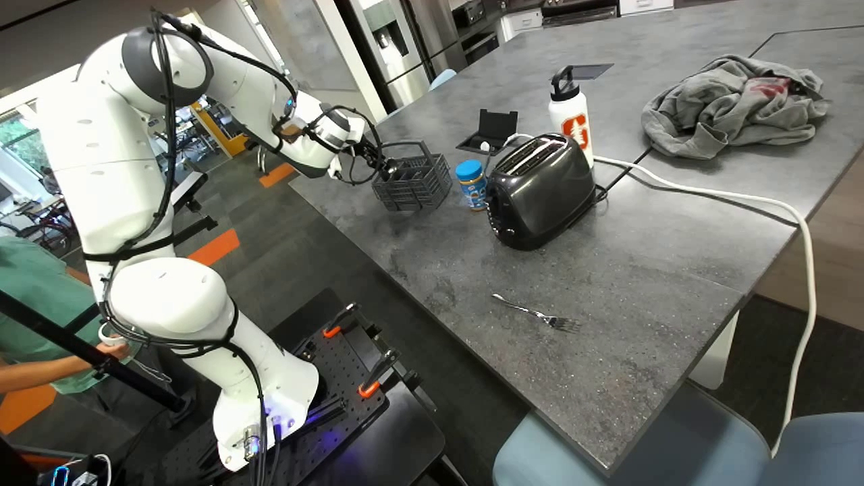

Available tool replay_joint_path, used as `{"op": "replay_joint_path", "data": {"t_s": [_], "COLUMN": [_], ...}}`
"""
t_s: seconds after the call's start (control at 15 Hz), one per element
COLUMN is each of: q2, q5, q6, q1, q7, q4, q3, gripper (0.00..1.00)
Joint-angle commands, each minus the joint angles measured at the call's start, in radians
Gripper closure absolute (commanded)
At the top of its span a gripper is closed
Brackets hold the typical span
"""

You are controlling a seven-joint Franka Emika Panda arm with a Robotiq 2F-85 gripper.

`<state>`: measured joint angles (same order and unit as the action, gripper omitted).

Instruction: Pick up the spoon from the basket and put it on the table

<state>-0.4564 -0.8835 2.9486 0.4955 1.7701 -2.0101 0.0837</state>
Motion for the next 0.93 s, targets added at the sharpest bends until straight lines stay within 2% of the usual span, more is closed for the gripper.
{"op": "replay_joint_path", "data": {"t_s": [0.0,0.07,0.13,0.4,0.53,0.67,0.73,0.87], "q2": [-0.024,-0.028,-0.030,-0.034,-0.037,-0.039,-0.038,-0.042], "q5": [-0.043,-0.045,-0.049,-0.064,-0.073,-0.088,-0.096,-0.112], "q6": [0.042,0.046,0.046,0.034,0.033,0.033,0.031,0.034], "q1": [0.030,0.035,0.043,0.076,0.094,0.112,0.121,0.139], "q7": [0.057,0.057,0.057,0.062,0.068,0.089,0.100,0.125], "q4": [0.029,0.033,0.037,0.047,0.051,0.055,0.058,0.058], "q3": [-0.039,-0.044,-0.052,-0.086,-0.105,-0.123,-0.133,-0.154], "gripper": [0.54,0.58,0.55,0.58,0.66,0.80,0.83,0.75]}}
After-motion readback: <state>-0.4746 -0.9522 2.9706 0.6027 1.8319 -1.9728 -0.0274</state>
